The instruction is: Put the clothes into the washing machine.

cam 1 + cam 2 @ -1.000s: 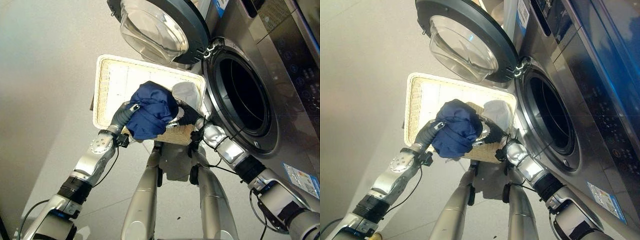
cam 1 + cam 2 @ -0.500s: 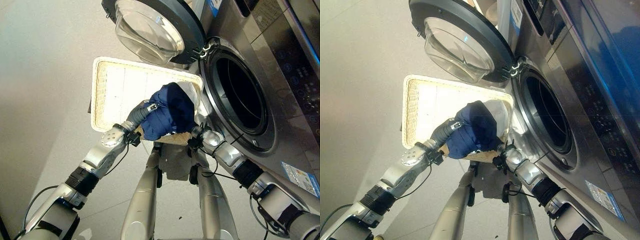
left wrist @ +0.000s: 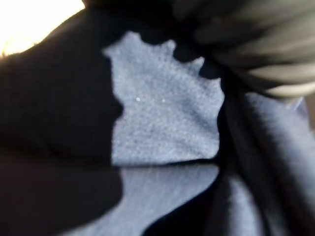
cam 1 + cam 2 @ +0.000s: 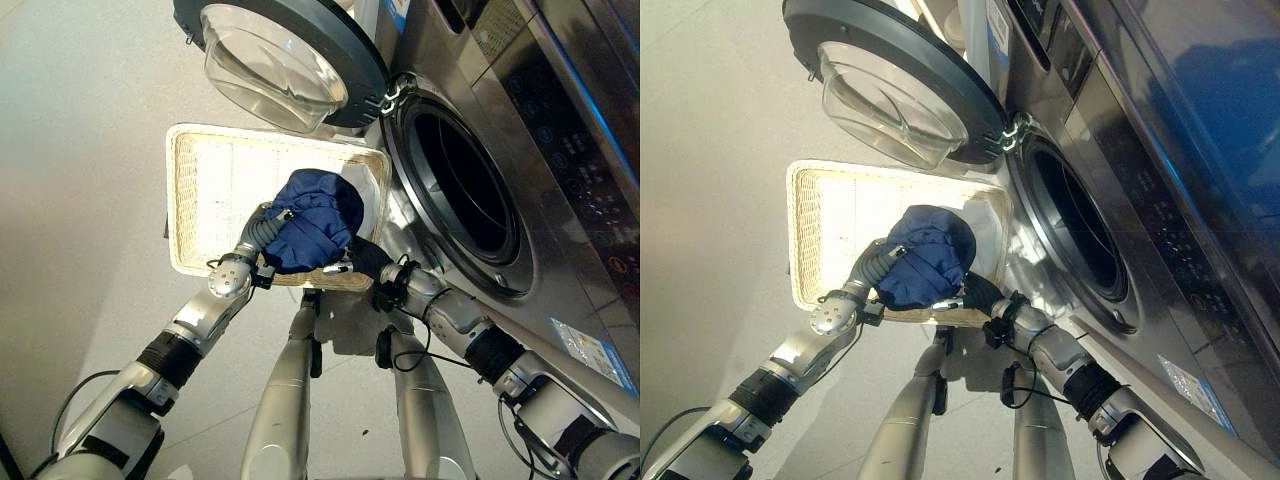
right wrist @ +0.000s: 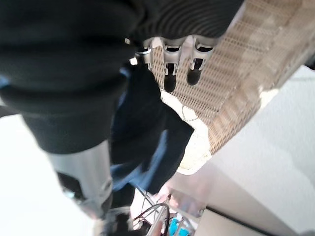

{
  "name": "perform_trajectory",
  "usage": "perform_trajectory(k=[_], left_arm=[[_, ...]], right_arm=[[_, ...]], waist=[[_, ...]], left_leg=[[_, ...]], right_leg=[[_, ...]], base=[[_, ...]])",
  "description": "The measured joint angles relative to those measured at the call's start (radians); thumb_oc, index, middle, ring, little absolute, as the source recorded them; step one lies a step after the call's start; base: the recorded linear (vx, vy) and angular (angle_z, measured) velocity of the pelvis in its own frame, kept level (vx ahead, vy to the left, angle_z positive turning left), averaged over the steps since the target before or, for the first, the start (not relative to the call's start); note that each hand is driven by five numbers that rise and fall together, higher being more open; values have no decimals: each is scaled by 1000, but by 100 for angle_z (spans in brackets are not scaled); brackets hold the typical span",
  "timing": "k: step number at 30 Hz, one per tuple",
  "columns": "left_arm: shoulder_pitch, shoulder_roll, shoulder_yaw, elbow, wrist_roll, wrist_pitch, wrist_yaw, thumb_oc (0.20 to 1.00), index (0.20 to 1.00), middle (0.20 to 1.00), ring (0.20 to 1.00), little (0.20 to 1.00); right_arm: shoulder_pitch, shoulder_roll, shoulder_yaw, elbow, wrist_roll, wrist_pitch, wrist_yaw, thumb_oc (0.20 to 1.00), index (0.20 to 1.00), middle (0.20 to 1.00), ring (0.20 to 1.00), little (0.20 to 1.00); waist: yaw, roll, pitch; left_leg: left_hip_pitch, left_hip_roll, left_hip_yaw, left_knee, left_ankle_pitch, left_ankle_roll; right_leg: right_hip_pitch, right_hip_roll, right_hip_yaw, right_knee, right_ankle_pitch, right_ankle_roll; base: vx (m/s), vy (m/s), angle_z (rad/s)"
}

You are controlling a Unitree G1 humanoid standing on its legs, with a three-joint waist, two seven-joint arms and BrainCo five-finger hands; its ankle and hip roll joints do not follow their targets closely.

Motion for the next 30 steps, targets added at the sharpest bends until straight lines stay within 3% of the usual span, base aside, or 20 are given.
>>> perform_trajectory(k=[5, 10, 23, 30], left_arm=[[5, -4, 12, 9, 57, -9, 66, 200, 200, 200, 200, 200], [4, -4, 12, 9, 72, -9, 60, 200, 200, 200, 200, 200], [-28, -2, -87, -19, 111, -32, -155, 200, 200, 200, 200, 200], [-68, -2, -152, -18, 111, -7, -232, 200, 200, 200, 200, 200]], right_arm=[[5, 4, -18, 0, 87, 39, 2, 1000, 1000, 1000, 1000, 1000], [9, 16, -33, 0, 161, 65, 0, 1000, 1000, 1000, 1000, 1000], [64, 38, -67, 17, 324, 69, -115, 1000, 1000, 1000, 1000, 1000], [61, 45, -85, 50, 389, 14, -166, 1000, 1000, 1000, 1000, 1000]], waist=[[2, 0, 0], [2, -1, 0], [-21, -1, 0], [-22, -1, 0]], left_leg=[[2, 0, 1, 0, 0, 0], [6, -1, 12, 0, -1, 0], [5, -3, 23, -10, -2, 4], [3, -3, 25, -18, -3, 5]], right_leg=[[2, 0, 0, 0, 0, 0], [2, 1, 13, -2, 3, 4], [-1, 2, 25, -17, 7, 8], [-2, 5, 29, -32, 16, 4]], base=[[0, 0, 0], [21, 27, -5], [6, 24, -2], [0, 0, 0]])
